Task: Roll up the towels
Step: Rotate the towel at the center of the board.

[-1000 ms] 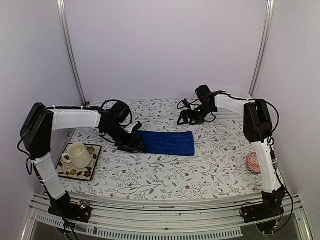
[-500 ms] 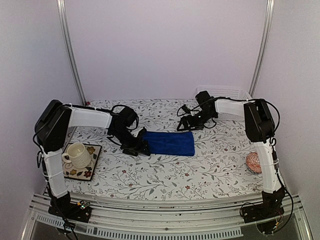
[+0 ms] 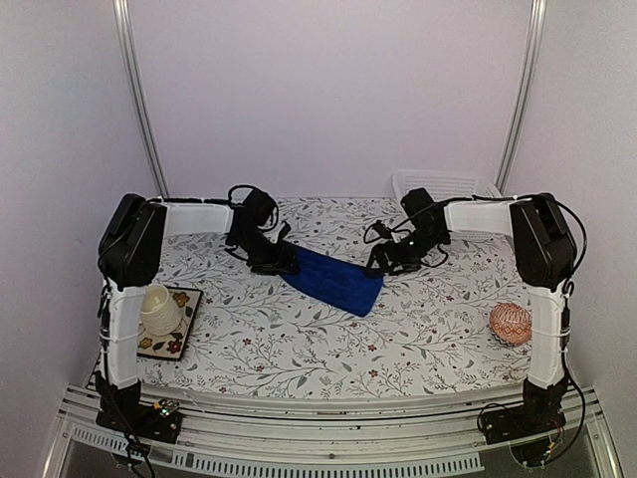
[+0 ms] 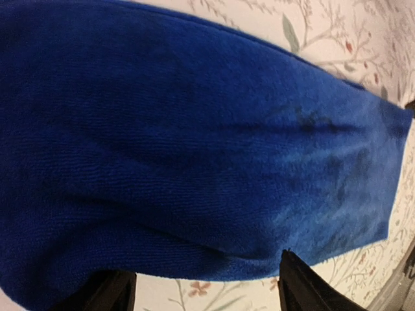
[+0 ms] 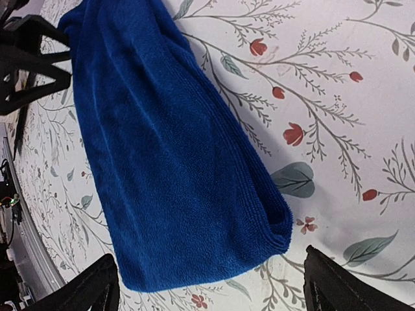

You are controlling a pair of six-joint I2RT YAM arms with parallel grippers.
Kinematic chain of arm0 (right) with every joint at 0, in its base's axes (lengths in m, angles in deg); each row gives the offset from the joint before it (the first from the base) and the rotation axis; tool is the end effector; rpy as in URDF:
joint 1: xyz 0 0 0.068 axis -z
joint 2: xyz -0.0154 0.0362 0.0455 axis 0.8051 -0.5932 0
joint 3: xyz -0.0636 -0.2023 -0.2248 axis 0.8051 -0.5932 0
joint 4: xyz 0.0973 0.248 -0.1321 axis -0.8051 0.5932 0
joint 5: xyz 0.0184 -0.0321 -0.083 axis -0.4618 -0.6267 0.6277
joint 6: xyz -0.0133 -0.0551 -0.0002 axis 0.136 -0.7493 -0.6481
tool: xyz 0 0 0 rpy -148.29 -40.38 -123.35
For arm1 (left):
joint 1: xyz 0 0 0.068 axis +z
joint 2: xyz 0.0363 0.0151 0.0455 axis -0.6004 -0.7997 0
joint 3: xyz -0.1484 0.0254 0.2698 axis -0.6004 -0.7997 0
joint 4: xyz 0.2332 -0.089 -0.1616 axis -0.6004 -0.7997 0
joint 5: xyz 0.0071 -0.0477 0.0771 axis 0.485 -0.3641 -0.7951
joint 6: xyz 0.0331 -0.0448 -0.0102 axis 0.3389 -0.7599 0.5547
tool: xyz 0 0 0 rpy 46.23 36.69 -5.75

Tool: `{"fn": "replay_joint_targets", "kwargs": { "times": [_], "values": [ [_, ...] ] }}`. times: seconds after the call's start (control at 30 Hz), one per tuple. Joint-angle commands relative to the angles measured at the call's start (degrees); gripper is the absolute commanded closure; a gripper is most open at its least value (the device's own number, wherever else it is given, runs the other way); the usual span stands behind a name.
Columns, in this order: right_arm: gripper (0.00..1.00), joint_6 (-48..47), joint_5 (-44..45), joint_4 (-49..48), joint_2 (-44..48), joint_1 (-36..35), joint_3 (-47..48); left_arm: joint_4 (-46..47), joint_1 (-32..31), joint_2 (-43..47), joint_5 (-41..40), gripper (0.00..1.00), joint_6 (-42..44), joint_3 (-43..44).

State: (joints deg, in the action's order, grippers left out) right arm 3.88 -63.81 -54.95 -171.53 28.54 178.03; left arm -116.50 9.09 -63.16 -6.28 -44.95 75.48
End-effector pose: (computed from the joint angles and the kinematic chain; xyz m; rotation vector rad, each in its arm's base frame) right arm 0.4421 0.2288 0.1633 -0.7176 2.6662 0.8483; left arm 0.4483 -0.2499 0.1453 0.3306 2.8038 -0.6264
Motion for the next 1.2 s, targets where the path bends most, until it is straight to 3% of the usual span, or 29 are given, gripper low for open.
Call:
{"fn": "replay_joint_targets", "kwargs": {
  "times": [0.0, 0.17, 0.3, 0.37, 0.6, 0.87, 1.17],
  "values": [
    [0.01, -0.2, 1.63, 0.13, 4.57, -0.14, -1.63, -3.5, 2.43, -8.89, -7.1, 0.24, 2.01, 4.17],
    [0.01, 0.15, 1.96, 0.07, 6.31, -0.15, -3.76, -5.68, 4.45, -17.14, -9.64, 0.23, 2.55, 18.39],
    [0.01, 0.52, 2.8, 0.14, 7.15, -0.14, -3.9, -13.18, 6.39, -26.53, -11.78, 0.22, 0.37, 36.43],
    [0.01, 0.27, 3.18, 0.64, 7.1, -0.14, -3.03, -17.28, 7.2, -28.14, -13.49, 0.21, -1.78, 41.02],
    [0.01, 0.34, 1.0, 0.44, 5.38, -0.14, 1.86, -1.79, 7.48, -8.92, -12.45, 0.11, -5.89, 20.37],
    [0.01, 1.6, -1.54, 0.41, -1.07, -1.16, 9.8, -2.79, 3.79, -10.73, -9.37, 0.16, -6.81, 27.47],
    [0.01, 2.48, -3.53, 0.83, -5.0, -3.04, 10.32, 9.11, 2.41, -5.18, -3.42, 0.19, -7.45, 16.46]
  ]
}}
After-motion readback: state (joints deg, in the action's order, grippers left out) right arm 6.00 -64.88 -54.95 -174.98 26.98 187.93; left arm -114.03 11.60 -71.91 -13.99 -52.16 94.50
